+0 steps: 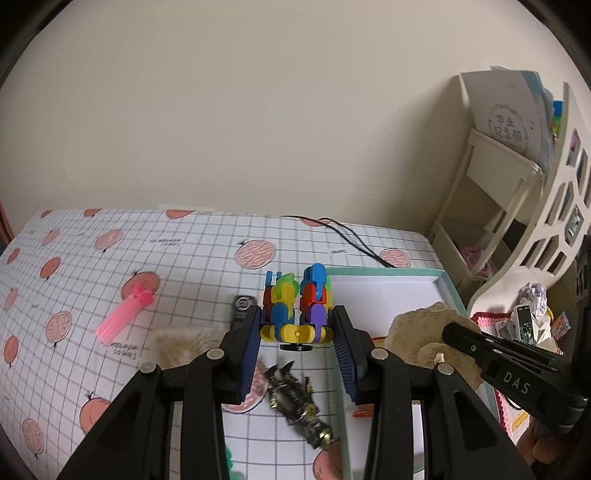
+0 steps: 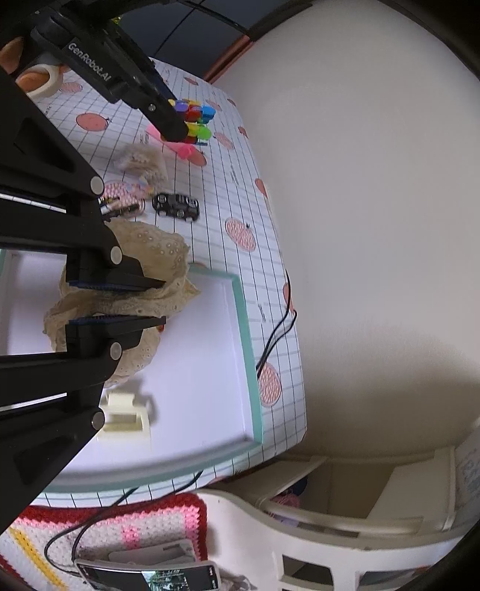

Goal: Organize objects
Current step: 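Carry the lace cloth and the block toy over the teal tray with both tools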

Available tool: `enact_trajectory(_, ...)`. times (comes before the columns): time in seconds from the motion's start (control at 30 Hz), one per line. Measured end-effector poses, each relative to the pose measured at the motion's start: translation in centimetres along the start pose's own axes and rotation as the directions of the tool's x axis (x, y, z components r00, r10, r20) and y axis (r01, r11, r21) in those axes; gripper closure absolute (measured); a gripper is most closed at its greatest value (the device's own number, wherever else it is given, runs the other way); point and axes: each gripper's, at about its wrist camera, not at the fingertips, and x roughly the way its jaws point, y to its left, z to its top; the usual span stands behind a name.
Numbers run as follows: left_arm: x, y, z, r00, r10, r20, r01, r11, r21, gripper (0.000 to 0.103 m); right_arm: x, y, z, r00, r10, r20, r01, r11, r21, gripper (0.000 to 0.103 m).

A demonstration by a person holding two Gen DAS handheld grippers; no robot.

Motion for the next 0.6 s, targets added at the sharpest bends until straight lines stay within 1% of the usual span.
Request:
enact_trajectory(0.17, 1.1, -1.4, -0.1, 1.0, -0.021, 0.004, 0.021, 0.999, 0.03, 0.063, 0.6, -1.4, -0.2, 1.0, -0.024, -0.002, 0.024, 1.0, 0.01, 0.092)
enact_trajectory(0.4, 2.8, -2.9, -0.3, 0.998, -0.061, -0.003, 0.061, 0.997, 0.037, 0.063, 1.3, -2.7, -0.3, 0.998, -0.055, -0.004, 0.055, 0.998, 0.014, 0.092)
enact_trajectory(0.6, 4.6, -4.0, -0.7, 0.996, -0.083, -0.026, 0.084, 0.995, 0.048, 0.063, 2.0, -3.8, -0.2, 0.997, -0.083, 0.0, 0.083, 0.996, 0.019, 0.092)
